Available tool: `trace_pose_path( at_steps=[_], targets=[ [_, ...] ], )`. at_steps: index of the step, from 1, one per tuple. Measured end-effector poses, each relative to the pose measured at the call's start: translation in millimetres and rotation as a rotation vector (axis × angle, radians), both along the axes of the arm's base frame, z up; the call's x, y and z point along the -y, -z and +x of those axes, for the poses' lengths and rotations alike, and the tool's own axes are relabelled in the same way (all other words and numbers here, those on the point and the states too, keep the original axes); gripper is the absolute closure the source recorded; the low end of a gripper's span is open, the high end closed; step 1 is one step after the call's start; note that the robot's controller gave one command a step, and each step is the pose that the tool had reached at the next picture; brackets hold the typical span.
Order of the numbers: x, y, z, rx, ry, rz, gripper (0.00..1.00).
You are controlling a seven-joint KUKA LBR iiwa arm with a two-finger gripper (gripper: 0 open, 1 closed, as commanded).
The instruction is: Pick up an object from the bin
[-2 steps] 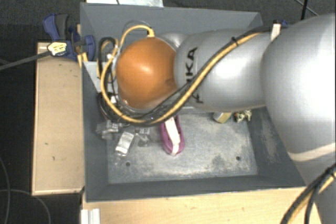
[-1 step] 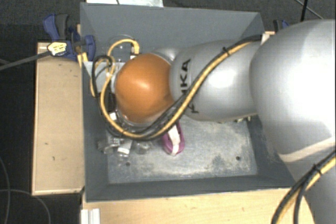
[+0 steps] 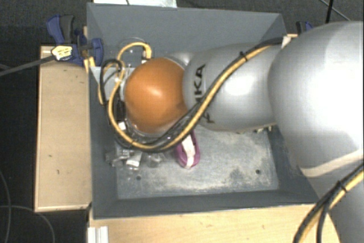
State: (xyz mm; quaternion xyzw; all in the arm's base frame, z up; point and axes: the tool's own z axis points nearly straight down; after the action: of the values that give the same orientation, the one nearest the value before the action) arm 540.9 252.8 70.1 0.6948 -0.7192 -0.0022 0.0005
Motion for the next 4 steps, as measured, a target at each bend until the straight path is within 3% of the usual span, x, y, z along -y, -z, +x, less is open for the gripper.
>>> trace_pose_path(
  at_steps=[1, 2, 4],
  targets=[
    [0, 0, -0.1, -0.001, 0.004, -0.001, 1.00],
    [-1, -35, 1.2, 0.008, 0.013, 0.002, 1.00],
    [-3, -48, 2.9, 0.009, 0.031, 0.004, 1.00]
  ],
)
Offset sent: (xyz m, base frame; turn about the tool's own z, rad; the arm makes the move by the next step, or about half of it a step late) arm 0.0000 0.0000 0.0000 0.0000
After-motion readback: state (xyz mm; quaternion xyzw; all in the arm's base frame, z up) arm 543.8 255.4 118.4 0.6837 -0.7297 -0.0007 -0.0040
